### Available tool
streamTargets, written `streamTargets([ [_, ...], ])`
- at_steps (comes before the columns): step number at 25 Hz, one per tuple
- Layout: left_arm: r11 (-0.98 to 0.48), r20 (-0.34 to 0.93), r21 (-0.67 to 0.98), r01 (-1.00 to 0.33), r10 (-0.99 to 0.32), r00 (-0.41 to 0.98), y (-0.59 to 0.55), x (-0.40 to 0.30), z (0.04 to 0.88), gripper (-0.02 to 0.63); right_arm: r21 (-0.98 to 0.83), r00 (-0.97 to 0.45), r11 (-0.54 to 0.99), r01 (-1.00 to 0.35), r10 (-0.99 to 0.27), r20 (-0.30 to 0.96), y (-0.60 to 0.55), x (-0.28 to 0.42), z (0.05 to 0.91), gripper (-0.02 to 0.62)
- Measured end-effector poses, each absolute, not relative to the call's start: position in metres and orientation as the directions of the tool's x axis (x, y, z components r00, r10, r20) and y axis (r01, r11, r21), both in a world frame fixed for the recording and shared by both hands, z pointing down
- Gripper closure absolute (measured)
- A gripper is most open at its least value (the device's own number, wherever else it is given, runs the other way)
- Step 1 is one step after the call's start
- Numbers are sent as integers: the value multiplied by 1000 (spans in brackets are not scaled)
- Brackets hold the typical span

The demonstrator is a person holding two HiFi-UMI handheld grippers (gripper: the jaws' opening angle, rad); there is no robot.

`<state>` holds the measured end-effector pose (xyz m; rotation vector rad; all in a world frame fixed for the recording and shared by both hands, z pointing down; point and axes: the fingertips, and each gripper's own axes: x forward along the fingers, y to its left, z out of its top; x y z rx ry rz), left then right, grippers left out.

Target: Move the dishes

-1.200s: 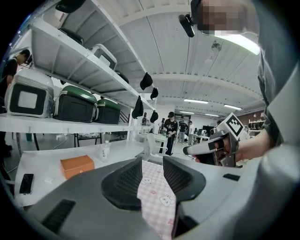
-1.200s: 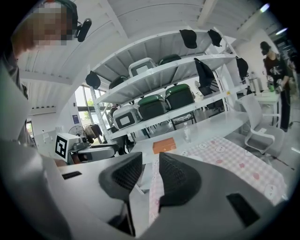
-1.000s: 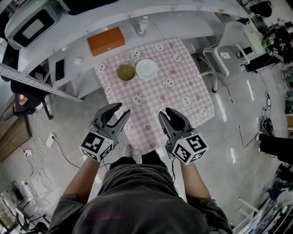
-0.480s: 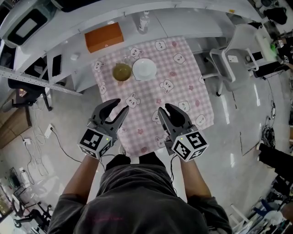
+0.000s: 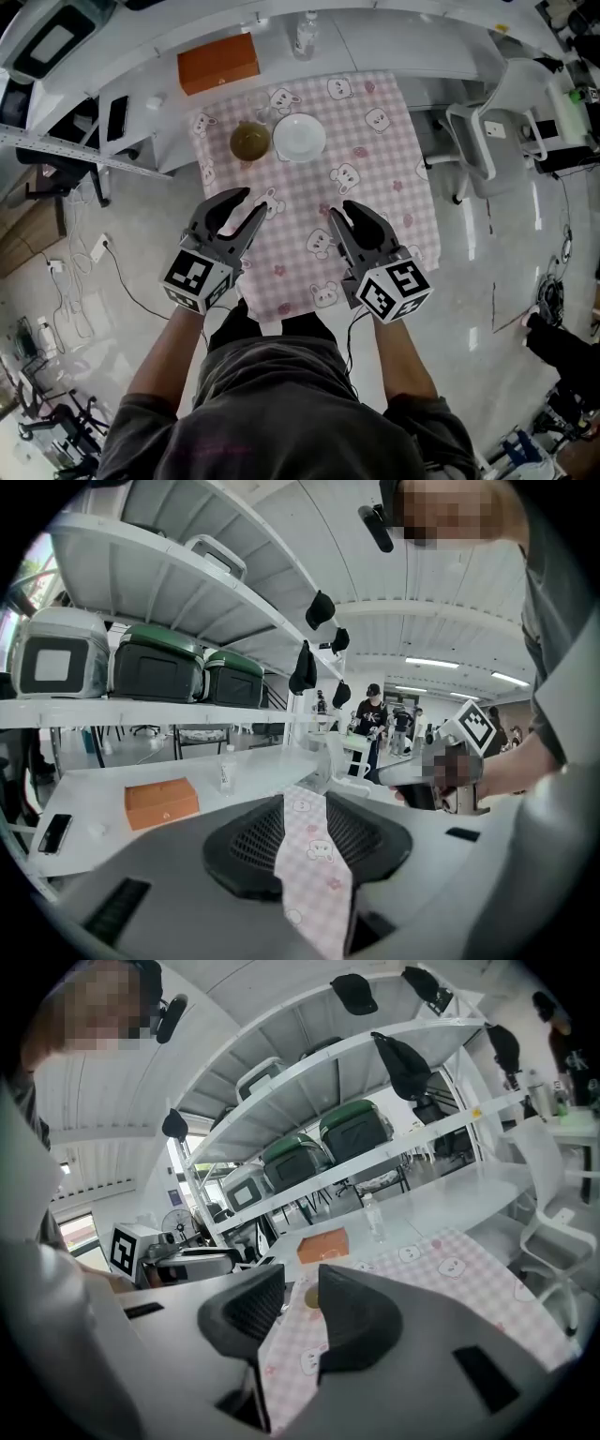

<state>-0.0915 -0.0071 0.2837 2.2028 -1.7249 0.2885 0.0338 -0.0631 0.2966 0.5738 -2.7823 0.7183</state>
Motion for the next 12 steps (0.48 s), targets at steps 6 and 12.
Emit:
streamTargets([
  [6, -206, 363, 135, -969, -900, 242, -17, -104, 295, 466, -416, -899, 804, -426, -325, 293, -75, 26, 300, 500],
  [12, -231, 364, 139, -963, -893, 266, -27, -126, 308, 466, -415, -878, 778, -472, -369, 306, -72, 18, 308, 500],
])
